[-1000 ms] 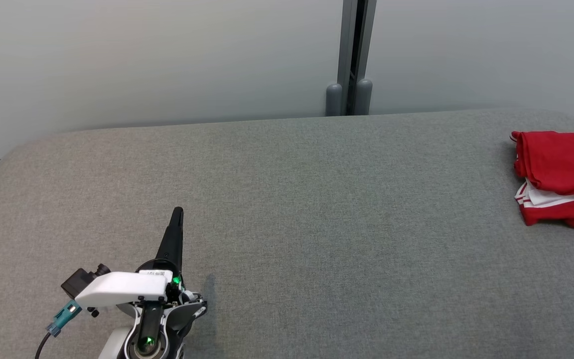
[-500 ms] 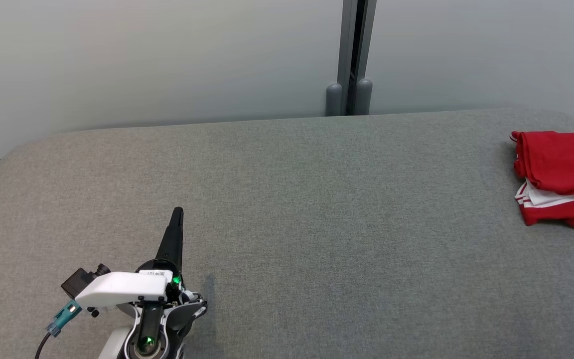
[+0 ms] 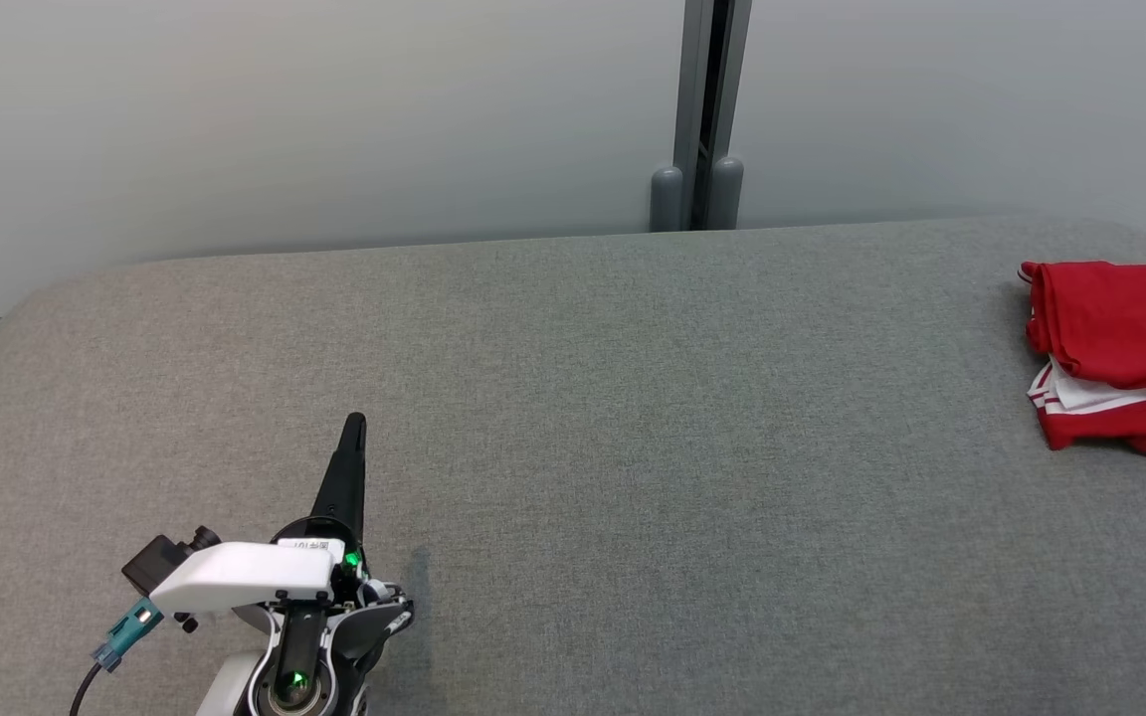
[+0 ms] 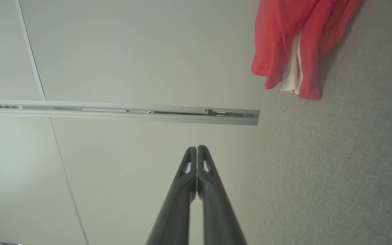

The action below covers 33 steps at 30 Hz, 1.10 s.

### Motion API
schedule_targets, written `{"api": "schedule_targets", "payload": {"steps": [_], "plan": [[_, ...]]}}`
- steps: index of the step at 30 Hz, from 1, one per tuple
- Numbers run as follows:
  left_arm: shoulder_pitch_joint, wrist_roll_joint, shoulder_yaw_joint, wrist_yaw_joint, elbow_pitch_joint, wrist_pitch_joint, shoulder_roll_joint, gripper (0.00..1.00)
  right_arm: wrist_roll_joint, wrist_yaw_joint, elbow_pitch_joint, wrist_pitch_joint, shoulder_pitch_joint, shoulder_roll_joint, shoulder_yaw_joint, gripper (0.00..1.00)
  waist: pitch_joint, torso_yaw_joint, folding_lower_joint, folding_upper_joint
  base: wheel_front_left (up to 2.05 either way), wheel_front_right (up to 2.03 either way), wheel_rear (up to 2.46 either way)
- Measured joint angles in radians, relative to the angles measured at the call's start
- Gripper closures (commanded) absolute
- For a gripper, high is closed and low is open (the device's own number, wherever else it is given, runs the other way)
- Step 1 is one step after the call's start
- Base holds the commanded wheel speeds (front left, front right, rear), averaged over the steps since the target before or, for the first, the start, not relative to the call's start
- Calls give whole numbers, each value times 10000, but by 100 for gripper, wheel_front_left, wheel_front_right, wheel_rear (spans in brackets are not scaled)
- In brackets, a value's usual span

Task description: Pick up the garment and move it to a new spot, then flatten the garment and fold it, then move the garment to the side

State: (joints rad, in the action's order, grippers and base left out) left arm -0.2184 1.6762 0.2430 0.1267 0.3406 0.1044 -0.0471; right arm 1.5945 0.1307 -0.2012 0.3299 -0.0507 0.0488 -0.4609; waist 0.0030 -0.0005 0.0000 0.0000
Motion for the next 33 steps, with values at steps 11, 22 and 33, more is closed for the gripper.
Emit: {"api": "schedule_targets", "payload": {"steps": [11,22,33], "plan": [[0,0,0,0,0,0,0,100,0,-2,0,0,0,0,0,100,0,0,0,0,0,0,0],[0,0,0,0,0,0,0,100,0,-2,0,0,0,0,0,100,0,0,0,0,0,0,0],[0,0,0,0,0,0,0,100,0,-2,0,0,-1,0,0,100,0,0,0,0,0,0,0]]}}
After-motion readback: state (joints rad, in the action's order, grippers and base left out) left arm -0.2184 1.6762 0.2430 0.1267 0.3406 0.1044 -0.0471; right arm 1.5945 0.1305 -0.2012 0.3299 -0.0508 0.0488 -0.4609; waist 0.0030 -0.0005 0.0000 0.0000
